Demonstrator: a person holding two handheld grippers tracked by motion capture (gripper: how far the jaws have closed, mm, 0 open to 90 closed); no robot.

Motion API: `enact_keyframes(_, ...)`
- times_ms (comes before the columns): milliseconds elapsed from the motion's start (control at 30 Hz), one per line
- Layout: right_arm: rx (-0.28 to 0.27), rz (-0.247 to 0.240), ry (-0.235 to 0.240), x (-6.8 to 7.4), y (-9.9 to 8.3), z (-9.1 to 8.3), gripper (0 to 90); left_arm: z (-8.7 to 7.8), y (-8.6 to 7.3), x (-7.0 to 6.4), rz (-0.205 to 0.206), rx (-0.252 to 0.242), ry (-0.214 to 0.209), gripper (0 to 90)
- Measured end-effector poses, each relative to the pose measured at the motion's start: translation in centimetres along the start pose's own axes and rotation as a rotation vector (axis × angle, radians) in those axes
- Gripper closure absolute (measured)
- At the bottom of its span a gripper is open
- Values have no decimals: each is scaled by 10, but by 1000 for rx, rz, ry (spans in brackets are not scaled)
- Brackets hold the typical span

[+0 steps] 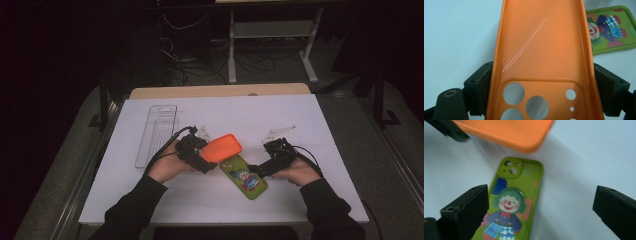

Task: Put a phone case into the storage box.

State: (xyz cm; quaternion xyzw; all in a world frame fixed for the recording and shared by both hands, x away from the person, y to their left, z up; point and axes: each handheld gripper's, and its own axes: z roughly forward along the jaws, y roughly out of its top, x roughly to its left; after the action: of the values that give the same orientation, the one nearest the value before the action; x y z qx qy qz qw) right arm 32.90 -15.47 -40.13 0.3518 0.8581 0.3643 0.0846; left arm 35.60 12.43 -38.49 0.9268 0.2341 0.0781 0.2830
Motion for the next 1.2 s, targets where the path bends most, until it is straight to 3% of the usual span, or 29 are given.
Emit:
enact_keyframes(200, -67, 110, -41, 1, -13, -1, 0, 2, -1, 1, -25, -3, -6, 156)
enact_keyframes(300, -79, 114, -68, 0, -16, -1, 0, 2, -1, 0, -25, -2, -8, 156)
enact_keyframes(500, -100, 102, -76, 0, -15, 0, 0, 2, -1, 0, -28, -7, -18, 155)
enact_keyframes(767, -111, 37, -127, 2, -14, 0, 0, 0, -2, 2, -34, -12, -21, 156)
enact_keyframes(1200, -116, -150, -227, 15, -10, 2, 0, -1, -2, 2, -38, -12, -27, 155)
